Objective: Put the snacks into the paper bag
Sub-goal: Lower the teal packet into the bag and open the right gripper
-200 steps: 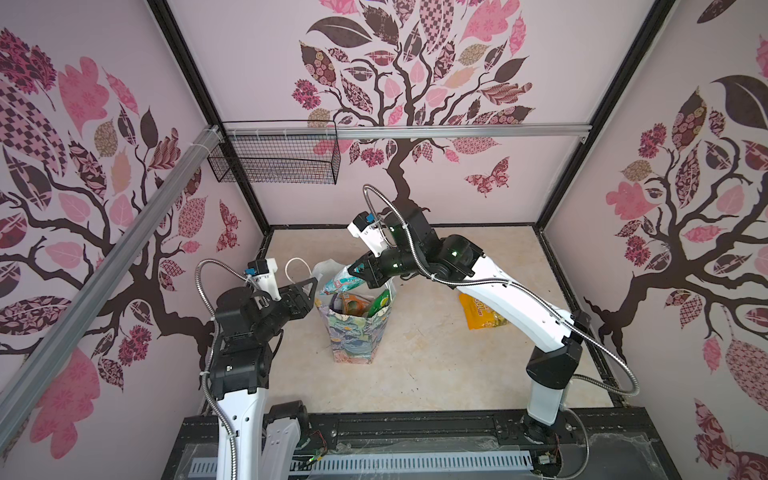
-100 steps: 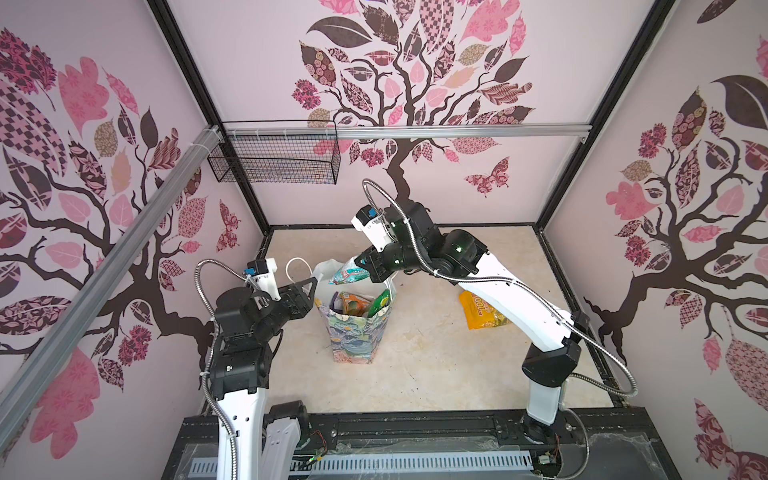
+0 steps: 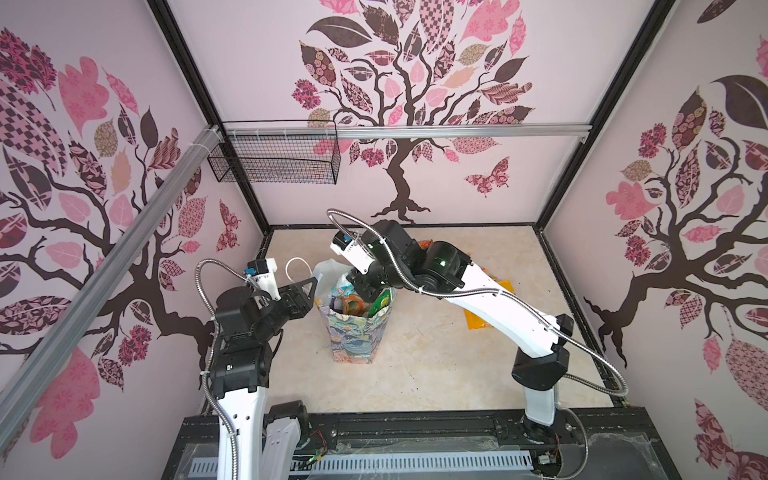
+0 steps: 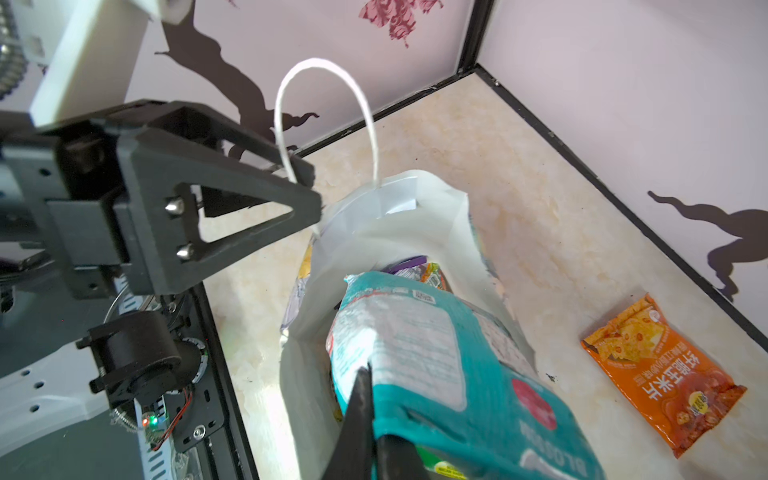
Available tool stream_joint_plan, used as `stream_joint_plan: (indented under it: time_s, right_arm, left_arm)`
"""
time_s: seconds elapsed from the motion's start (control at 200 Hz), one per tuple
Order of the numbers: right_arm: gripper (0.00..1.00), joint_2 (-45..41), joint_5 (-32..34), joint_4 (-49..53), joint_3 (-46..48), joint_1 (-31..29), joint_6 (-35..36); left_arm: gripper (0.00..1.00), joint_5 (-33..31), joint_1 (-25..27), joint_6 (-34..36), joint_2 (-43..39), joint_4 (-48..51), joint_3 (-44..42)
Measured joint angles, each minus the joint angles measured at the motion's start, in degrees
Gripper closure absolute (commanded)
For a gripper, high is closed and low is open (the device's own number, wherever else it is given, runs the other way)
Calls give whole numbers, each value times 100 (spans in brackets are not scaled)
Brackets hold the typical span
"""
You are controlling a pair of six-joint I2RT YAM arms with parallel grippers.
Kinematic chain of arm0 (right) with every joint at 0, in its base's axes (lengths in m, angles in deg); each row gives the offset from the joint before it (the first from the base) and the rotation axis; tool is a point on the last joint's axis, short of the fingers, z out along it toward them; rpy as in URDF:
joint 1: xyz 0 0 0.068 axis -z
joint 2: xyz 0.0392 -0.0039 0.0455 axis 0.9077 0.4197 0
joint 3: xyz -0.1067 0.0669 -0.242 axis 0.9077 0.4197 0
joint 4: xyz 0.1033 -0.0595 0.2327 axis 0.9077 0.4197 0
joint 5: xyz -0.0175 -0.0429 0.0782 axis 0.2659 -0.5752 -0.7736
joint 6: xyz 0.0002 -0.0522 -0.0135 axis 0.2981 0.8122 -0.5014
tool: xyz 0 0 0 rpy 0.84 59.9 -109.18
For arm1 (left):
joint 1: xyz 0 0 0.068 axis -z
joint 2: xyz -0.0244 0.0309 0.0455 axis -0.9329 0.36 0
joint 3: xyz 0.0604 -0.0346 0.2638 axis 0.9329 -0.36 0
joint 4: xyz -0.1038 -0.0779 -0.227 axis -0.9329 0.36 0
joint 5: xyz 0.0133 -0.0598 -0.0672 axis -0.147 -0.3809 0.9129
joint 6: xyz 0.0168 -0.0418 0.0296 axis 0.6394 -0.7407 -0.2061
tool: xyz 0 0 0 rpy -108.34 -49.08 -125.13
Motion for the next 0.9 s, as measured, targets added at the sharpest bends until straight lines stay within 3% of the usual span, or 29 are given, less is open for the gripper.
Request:
stream_joint_plan:
  time_s: [0.385,0.625,0.715,0.9]
  right_arm:
    - [100,70,-225,-197,341,-17,17]
    - [81,24,-240,-391,1082,-11,-52]
    - [72,24,-223,-380,896,-13,-72]
    - [70,9,-227,-251,131,-11,-136]
  left_arm:
    - [46,-4,-11,-4,0,-20,0]
    - [46,-4,-11,-13,0,-26,0]
    - [46,-4,-11,-13,0,-26,0]
    - [46,-11,-11,-13,0,-24,0]
